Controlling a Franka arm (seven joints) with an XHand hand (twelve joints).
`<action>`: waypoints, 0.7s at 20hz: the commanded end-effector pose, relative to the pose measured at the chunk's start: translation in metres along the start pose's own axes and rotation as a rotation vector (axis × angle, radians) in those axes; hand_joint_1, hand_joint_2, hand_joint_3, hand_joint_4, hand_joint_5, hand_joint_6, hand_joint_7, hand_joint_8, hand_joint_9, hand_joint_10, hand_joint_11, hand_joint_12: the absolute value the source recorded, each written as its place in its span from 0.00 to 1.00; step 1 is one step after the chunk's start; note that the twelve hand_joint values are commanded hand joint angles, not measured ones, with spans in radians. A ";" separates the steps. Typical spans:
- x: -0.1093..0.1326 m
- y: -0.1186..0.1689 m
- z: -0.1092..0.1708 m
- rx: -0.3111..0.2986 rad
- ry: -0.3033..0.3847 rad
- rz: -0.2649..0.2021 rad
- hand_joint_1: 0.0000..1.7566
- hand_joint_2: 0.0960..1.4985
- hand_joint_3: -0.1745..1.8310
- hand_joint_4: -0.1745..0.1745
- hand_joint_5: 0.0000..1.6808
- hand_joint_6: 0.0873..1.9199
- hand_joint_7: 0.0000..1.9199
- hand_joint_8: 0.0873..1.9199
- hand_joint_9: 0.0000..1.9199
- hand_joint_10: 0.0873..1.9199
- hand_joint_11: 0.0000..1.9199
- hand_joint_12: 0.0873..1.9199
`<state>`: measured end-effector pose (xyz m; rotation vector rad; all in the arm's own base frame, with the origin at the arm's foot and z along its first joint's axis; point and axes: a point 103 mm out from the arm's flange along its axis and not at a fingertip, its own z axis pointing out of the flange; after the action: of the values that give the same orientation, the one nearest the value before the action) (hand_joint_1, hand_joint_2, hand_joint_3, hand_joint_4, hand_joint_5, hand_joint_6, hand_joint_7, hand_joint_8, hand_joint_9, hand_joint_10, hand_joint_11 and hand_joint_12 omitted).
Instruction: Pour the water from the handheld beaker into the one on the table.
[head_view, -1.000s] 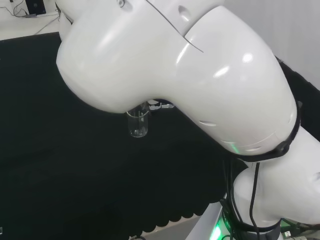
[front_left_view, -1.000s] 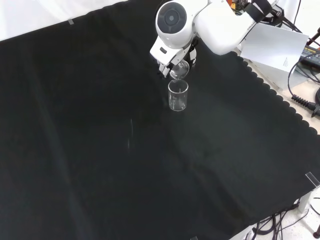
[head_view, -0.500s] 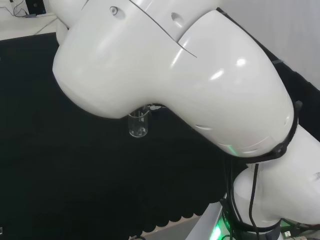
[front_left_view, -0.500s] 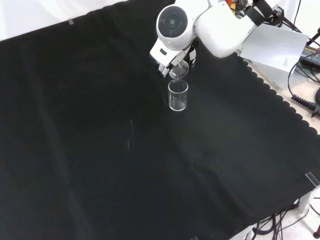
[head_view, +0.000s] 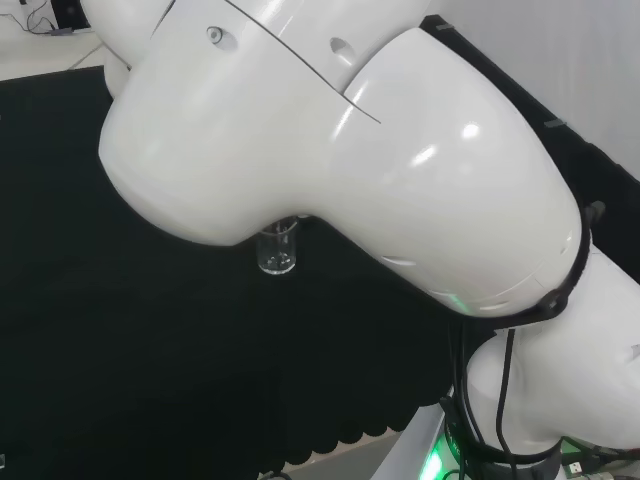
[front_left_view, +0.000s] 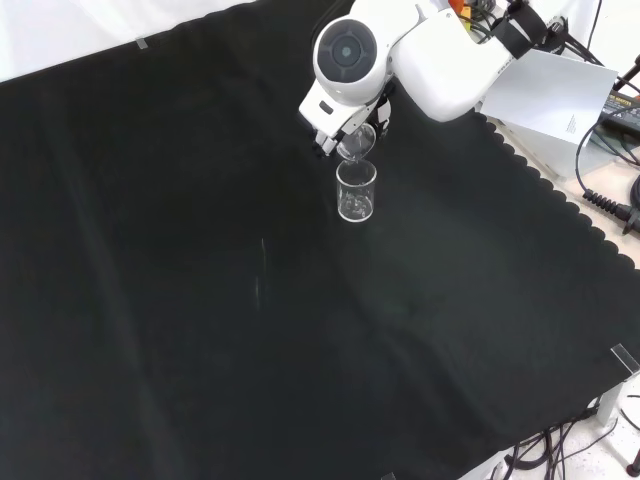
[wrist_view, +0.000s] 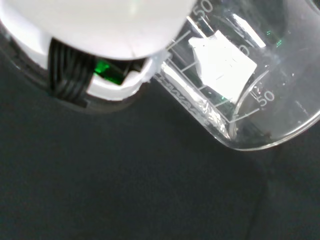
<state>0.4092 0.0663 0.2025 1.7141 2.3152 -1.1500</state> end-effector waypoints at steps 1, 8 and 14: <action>0.006 0.003 -0.009 0.012 -0.040 0.008 0.82 0.33 0.42 0.00 0.88 0.07 0.75 0.13 0.87 0.00 0.77 0.27; 0.006 0.003 -0.010 0.005 -0.046 0.010 0.82 0.33 0.42 0.00 0.89 0.07 0.75 0.13 0.87 0.00 0.77 0.27; 0.011 0.002 -0.015 0.011 -0.076 0.015 0.82 0.33 0.42 0.00 0.89 0.07 0.75 0.13 0.87 0.00 0.77 0.27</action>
<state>0.4126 0.0794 0.2060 1.6756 2.2693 -1.1914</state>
